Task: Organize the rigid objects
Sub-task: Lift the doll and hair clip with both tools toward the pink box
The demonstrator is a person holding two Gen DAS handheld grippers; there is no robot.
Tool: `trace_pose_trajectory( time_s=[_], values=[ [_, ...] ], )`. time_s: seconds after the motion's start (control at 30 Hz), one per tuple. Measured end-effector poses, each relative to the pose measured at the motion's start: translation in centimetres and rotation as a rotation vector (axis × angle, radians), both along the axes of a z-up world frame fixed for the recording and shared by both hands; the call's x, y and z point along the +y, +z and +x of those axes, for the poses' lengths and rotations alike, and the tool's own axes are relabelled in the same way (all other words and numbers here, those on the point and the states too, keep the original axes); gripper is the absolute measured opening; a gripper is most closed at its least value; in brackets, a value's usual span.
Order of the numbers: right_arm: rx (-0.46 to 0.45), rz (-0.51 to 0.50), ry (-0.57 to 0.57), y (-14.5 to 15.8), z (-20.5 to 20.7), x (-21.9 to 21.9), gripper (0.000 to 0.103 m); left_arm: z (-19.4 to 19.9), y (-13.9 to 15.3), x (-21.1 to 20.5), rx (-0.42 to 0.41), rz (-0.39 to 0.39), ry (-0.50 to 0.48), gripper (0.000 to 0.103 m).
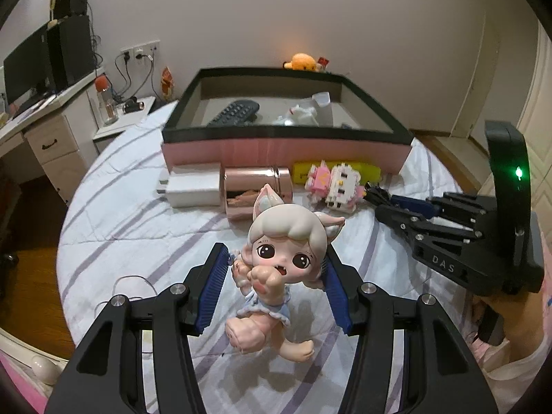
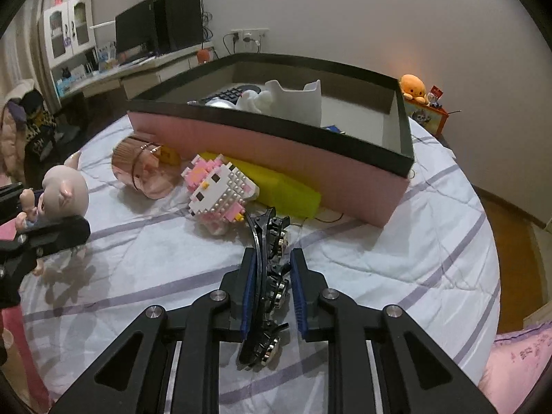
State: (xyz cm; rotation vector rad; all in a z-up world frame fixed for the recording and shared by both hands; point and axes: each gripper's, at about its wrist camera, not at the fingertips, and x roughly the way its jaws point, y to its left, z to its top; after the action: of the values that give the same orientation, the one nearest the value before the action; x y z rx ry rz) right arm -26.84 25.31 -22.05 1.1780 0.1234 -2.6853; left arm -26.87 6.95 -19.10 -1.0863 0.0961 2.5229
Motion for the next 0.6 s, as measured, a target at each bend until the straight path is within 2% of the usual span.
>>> trace_pose_trajectory(
  time_s=[0.07, 0.23, 0.37, 0.6],
  values=[
    [0.004, -0.058, -0.002, 0.5, 0.5, 0.5, 0.02, 0.3, 0.7, -0.3, 0.016, 0.007, 0.004, 0.055],
    [0.07, -0.122, 0.003, 2.6, 2.2, 0.6, 0.02, 1.1, 2.7, -0.9, 0.062, 0.025, 0.002, 0.055],
    [0.095, -0.149, 0.007, 4.2, 3.4, 0.3, 0.02, 2.1, 4.3, -1.5, 0.098, 0.033, 0.007, 0.055],
    [0.221, -0.174, 0.015, 8.7, 5.7, -0.4, 0.02, 3.9, 7.6, -2.4, 0.189, 0.041, 0.048, 0.055]
  ],
)
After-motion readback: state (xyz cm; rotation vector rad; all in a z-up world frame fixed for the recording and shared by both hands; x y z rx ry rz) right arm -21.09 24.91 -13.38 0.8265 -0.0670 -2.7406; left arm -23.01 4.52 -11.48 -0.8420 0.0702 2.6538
